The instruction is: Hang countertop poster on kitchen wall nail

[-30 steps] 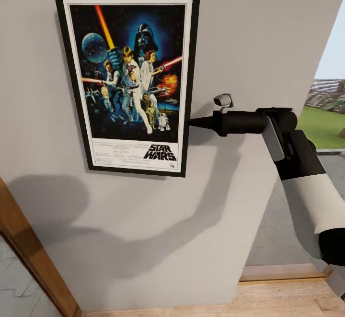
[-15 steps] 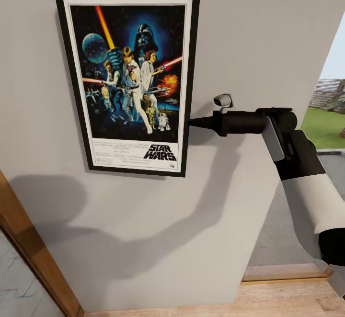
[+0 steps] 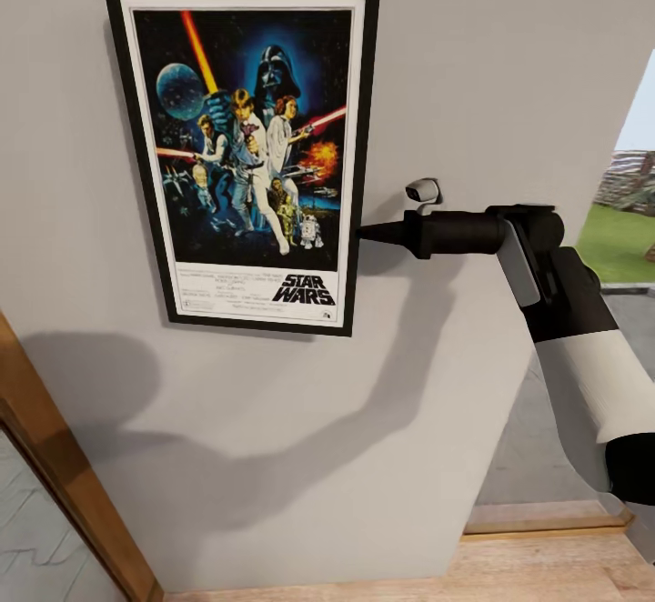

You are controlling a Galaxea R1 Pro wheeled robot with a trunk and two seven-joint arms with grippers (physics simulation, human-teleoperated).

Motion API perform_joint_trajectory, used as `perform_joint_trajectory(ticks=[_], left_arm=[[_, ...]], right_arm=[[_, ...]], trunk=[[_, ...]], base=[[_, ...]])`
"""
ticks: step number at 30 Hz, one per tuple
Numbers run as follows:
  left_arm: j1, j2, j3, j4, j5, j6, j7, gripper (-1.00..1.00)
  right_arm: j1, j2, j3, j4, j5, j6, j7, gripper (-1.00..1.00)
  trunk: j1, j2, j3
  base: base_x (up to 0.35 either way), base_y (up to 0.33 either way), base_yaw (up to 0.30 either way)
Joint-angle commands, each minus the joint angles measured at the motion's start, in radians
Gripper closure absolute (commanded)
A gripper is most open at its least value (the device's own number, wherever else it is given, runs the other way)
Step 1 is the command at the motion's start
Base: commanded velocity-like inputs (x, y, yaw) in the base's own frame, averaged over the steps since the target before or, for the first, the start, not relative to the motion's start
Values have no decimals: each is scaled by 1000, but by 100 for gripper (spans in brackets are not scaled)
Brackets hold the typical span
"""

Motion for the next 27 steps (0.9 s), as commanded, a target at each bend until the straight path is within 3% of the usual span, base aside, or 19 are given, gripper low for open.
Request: perform_joint_trajectory(ticks=[1, 11, 12, 13, 23, 24, 27], left_arm=[[0, 0, 1, -1, 0, -2, -2, -100], [0, 3, 5, 2, 1, -3, 0, -100], [0, 3, 5, 2, 1, -3, 0, -100], [0, 3, 5, 2, 1, -3, 0, -100], [0, 3, 5, 2, 1, -3, 0, -100], [0, 2, 5, 2, 1, -3, 0, -100], [0, 3, 6, 2, 1, -3, 0, -100]], right_arm=[[-1, -1, 2, 0, -7, 10, 0, 100], [-1, -2, -1, 40, -12, 13, -41, 100], [-2, -44, 164, -86, -163, -19, 76, 100], [-13, -85, 146, -85, -173, -60, 68, 100], [-1, -53, 120, -56, -104, -65, 104, 100], [-1, -50, 117, -53, -98, -67, 107, -100], [-1, -33, 100, -36, -81, -50, 90, -100]], trunk=[[1, -2, -2], [1, -2, -2], [1, -2, -2], [1, -2, -2], [1, -2, -2], [1, -2, -2], [1, -2, -2]], base=[[0, 26, 0], [0, 5, 0], [0, 0, 0], [0, 0, 0], [0, 0, 0], [0, 0, 0], [0, 0, 0]])
